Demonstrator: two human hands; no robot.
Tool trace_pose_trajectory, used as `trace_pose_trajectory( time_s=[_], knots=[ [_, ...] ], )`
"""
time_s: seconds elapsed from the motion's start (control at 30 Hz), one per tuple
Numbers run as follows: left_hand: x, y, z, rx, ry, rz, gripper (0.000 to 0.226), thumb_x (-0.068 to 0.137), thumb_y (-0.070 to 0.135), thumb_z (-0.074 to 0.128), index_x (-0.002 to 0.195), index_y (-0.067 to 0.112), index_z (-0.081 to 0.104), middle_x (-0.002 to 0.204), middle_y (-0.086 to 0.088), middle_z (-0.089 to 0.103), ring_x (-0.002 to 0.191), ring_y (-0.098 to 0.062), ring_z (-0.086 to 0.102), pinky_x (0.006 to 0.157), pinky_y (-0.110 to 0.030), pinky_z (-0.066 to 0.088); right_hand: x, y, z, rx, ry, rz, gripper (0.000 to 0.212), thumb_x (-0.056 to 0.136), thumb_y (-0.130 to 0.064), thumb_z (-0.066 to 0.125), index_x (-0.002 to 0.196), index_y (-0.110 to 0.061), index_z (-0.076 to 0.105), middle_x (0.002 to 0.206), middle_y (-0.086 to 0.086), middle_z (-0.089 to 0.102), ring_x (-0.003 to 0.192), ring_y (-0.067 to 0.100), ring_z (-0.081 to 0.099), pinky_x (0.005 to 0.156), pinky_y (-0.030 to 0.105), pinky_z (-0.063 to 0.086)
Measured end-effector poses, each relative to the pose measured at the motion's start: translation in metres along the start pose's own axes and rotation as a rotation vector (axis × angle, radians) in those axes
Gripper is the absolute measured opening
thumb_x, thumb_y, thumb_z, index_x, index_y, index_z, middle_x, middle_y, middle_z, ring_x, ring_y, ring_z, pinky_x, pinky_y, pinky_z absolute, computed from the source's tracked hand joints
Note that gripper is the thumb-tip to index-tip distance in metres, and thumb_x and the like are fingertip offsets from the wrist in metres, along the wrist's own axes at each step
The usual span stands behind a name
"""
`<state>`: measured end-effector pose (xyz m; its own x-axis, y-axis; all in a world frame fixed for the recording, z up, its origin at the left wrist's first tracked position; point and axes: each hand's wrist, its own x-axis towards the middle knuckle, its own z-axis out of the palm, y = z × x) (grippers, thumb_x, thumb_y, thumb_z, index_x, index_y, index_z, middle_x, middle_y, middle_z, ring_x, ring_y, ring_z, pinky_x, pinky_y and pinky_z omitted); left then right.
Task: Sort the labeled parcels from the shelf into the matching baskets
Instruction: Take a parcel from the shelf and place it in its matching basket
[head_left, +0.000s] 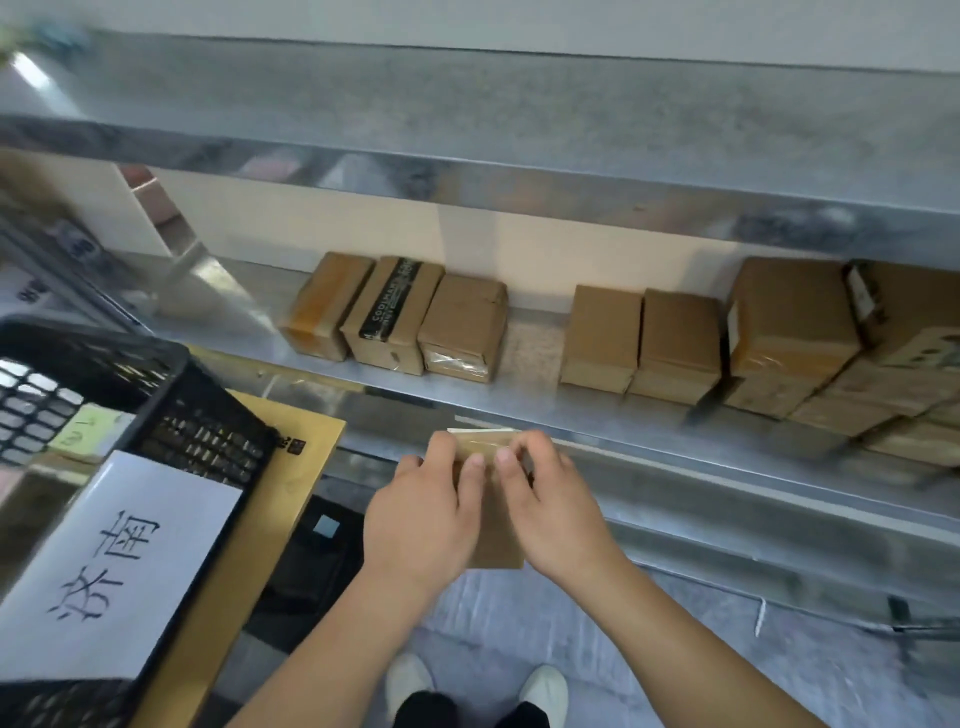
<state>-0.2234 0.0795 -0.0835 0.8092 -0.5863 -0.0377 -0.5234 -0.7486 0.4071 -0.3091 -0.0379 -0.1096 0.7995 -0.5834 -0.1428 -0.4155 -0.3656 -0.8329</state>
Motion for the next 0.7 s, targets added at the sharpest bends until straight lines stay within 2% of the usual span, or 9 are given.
trace_pose_trajectory(
  time_s=[0.1, 0.17, 0.23, 0.3, 0.43, 0.5, 0.6, 0.7],
  knots=[
    [-0.009, -0.014, -0.019, -0.022, 0.092, 0.024, 0.016, 0.100, 0.045, 0.037, 0.099, 0.031, 0.030, 0.086, 0.004, 0.053, 0.070, -0.024, 0.059, 0.051, -0.034, 0.031, -0.009, -0.020, 0.010, -0.033, 0.032, -0.072, 0.019, 0.103, -0.042, 0.048, 0.091, -0.030, 0.040, 0.086, -0.008, 0.056, 0.082, 0.015, 0.052, 0.063, 0.028, 0.037],
    [-0.015, -0.024, -0.033, -0.084, 0.118, -0.002, 0.026, 0.096, 0.036, 0.047, 0.117, 0.031, 0.033, 0.095, 0.004, 0.054, 0.075, -0.026, 0.062, 0.057, -0.036, 0.041, -0.013, -0.035, 0.016, -0.003, 0.028, -0.078, 0.016, 0.101, -0.037, 0.053, 0.110, -0.030, 0.042, 0.095, -0.007, 0.062, 0.085, 0.013, 0.058, 0.067, 0.029, 0.042],
    [-0.021, -0.038, -0.047, -0.104, 0.107, -0.001, 0.049, 0.093, 0.031, 0.047, 0.138, 0.034, 0.028, 0.103, 0.002, 0.053, 0.081, -0.027, 0.061, 0.066, -0.038, 0.048, -0.018, -0.051, 0.023, -0.007, -0.023, -0.088, 0.043, 0.101, -0.035, 0.055, 0.141, -0.034, 0.037, 0.116, -0.009, 0.062, 0.098, 0.008, 0.059, 0.080, 0.026, 0.043],
    [-0.028, -0.053, -0.060, -0.095, 0.115, 0.003, 0.054, 0.093, 0.030, 0.044, 0.144, 0.036, 0.027, 0.104, -0.001, 0.055, 0.082, -0.026, 0.059, 0.069, -0.039, 0.049, -0.022, -0.065, 0.034, -0.065, -0.057, -0.106, 0.052, 0.101, -0.037, 0.054, 0.150, -0.037, 0.035, 0.125, -0.010, 0.054, 0.103, 0.003, 0.052, 0.086, 0.020, 0.039],
    [-0.048, -0.090, -0.088, -0.181, 0.198, -0.005, 0.031, 0.095, 0.035, 0.043, 0.126, 0.036, 0.037, 0.099, 0.003, 0.062, 0.082, -0.022, 0.058, 0.063, -0.037, 0.046, -0.036, -0.095, 0.064, -0.033, -0.039, -0.169, 0.028, 0.096, -0.032, 0.058, 0.119, -0.044, 0.048, 0.108, -0.009, 0.061, 0.090, 0.004, 0.057, 0.075, 0.027, 0.048],
    [-0.061, -0.108, -0.103, -0.206, 0.246, -0.019, 0.017, 0.098, 0.047, 0.038, 0.111, 0.037, 0.038, 0.097, 0.007, 0.063, 0.084, -0.022, 0.059, 0.064, -0.038, 0.046, -0.047, -0.113, 0.079, -0.005, -0.040, -0.190, 0.009, 0.101, -0.043, 0.050, 0.109, -0.039, 0.048, 0.109, -0.014, 0.061, 0.094, 0.003, 0.056, 0.071, 0.027, 0.050],
    [-0.079, -0.137, -0.123, -0.241, 0.300, -0.066, 0.020, 0.097, 0.056, 0.034, 0.094, 0.036, 0.031, 0.084, 0.009, 0.060, 0.075, -0.021, 0.058, 0.063, -0.040, 0.049, -0.062, -0.139, 0.107, 0.039, -0.030, -0.240, 0.031, 0.100, -0.060, 0.037, 0.096, -0.031, 0.048, 0.105, -0.017, 0.064, 0.096, 0.003, 0.058, 0.064, 0.022, 0.045],
    [-0.095, -0.164, -0.139, -0.259, 0.298, -0.112, 0.020, 0.096, 0.043, 0.043, 0.111, 0.037, 0.031, 0.091, 0.007, 0.064, 0.076, -0.024, 0.060, 0.066, -0.045, 0.052, -0.069, -0.158, 0.137, 0.045, -0.013, -0.229, 0.030, 0.101, -0.054, 0.044, 0.087, -0.028, 0.042, 0.098, -0.011, 0.065, 0.094, 0.008, 0.061, 0.058, 0.017, 0.040]
  ],
)
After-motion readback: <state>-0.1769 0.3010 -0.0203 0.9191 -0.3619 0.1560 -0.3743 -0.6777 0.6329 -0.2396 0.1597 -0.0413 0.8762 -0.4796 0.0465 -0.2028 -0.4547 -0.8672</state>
